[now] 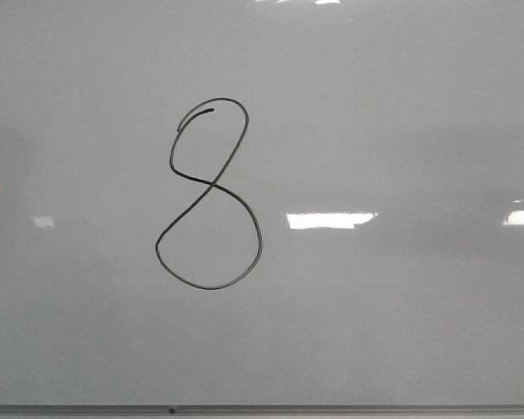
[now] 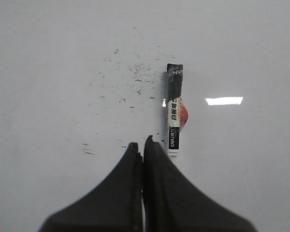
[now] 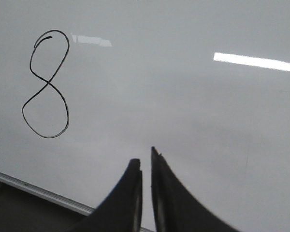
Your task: Write number 8 on whiteboard
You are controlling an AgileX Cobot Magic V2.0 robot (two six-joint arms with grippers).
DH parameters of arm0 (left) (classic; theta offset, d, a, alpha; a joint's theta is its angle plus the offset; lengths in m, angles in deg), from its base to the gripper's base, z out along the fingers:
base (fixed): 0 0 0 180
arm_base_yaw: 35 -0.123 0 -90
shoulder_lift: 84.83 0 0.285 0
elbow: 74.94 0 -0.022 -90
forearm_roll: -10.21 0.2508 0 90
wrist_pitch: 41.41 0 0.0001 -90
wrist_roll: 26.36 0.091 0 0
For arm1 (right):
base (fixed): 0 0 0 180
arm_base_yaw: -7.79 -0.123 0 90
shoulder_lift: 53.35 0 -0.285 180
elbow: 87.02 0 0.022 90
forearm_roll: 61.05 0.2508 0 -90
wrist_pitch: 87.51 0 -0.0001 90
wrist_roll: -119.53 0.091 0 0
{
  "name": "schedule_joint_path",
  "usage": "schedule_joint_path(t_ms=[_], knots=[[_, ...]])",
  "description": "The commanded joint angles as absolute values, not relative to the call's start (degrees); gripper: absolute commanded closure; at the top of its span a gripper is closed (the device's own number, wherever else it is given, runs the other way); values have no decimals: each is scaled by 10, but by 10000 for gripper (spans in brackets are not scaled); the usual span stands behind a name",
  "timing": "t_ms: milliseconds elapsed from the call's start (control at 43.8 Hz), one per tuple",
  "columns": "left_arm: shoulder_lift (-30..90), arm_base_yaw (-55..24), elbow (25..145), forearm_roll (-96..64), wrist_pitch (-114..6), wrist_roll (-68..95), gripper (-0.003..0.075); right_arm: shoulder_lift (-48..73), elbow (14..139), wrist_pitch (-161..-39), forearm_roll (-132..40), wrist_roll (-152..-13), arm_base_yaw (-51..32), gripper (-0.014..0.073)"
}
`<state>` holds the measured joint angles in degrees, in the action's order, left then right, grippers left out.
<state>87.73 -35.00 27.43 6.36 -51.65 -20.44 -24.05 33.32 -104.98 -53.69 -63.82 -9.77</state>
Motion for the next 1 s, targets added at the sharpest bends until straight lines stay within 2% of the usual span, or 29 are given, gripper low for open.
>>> schedule_joint_path(t_ms=[0, 754, 982], knots=[[888, -350, 274, 59, -459, -206, 739, -239, 349, -1004, -540, -637, -93, 517], [888, -350, 274, 59, -459, -206, 739, -239, 349, -1002, -541, -637, -93, 517], [888, -350, 274, 59, -459, -206, 739, -272, 303, -928, -561, -637, -58, 517]])
